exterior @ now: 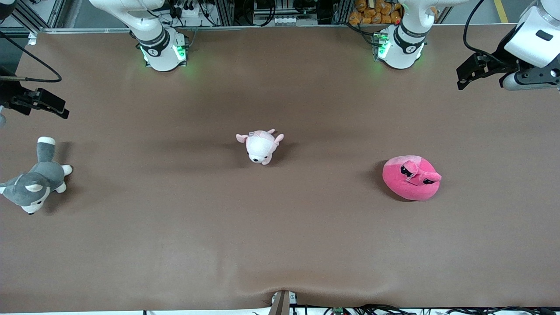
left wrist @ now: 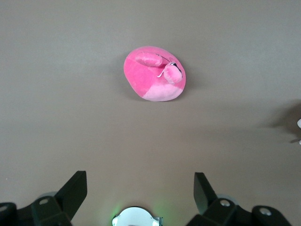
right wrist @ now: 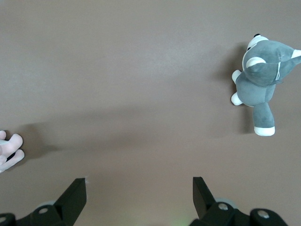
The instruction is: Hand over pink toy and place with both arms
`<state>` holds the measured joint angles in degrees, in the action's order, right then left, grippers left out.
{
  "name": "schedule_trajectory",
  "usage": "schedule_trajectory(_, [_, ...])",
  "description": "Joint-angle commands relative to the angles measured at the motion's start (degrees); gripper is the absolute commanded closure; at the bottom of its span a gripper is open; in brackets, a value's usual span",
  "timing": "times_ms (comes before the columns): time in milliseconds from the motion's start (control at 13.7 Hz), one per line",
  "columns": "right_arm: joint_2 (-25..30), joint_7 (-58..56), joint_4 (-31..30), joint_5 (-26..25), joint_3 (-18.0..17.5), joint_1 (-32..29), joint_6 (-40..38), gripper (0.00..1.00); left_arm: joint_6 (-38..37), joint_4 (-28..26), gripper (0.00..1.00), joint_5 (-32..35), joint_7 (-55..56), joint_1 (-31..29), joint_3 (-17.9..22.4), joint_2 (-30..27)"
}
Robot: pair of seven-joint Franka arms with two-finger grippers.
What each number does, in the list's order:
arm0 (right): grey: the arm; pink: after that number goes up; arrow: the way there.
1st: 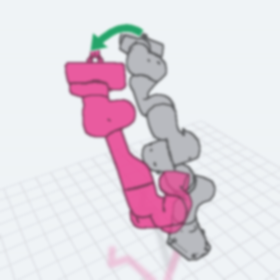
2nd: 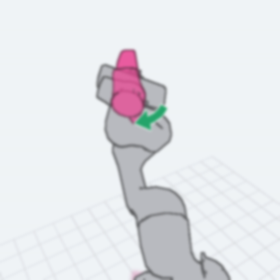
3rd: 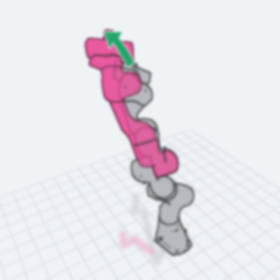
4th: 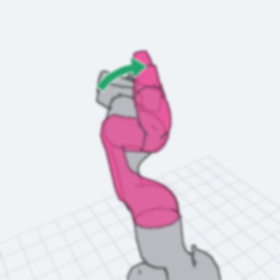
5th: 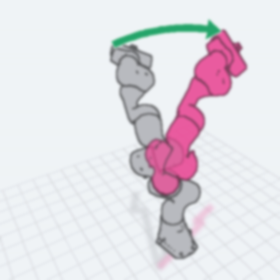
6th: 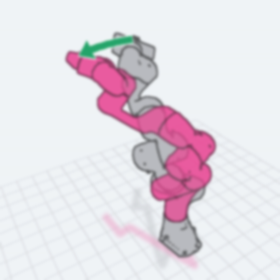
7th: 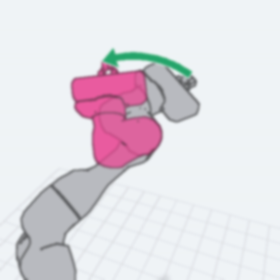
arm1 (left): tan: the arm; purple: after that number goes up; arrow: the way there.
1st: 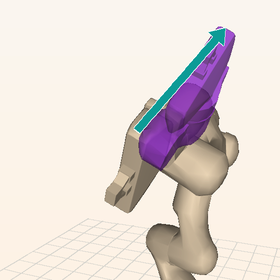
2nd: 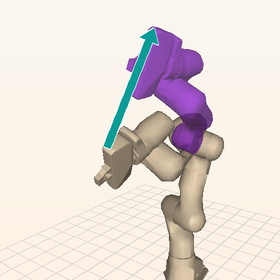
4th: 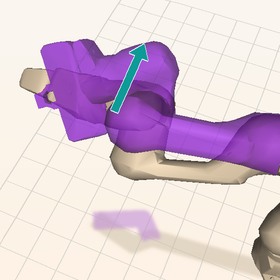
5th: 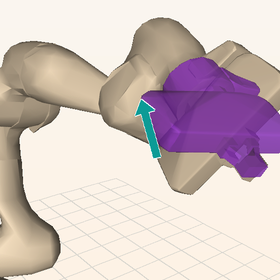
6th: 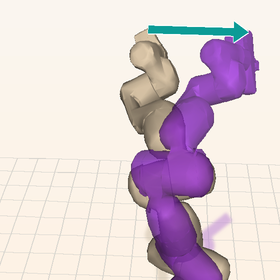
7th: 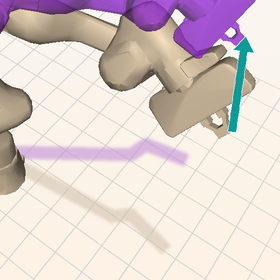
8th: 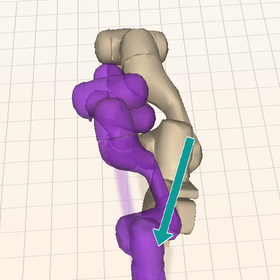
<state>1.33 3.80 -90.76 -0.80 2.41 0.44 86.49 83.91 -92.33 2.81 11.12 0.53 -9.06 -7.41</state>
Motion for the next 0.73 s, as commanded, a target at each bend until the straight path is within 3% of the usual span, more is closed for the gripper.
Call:
schedule_trajectory(0, [1.4, -0.8, -1.5, 1.1, -0.6, -0.5, 0.8, 0.0, -1.2, 1.3, 0.0, -0.8, -1.5, -0.1, -0.1, 0.5])
schedule_trajectory(656, [1.3, -0.7, -1.5, 1.1, -0.7, -0.3, 0.8, 0.0, -1.3, 3.0, 0.0, 0.1, -1.3, -0.4, -0.1, 2.1])
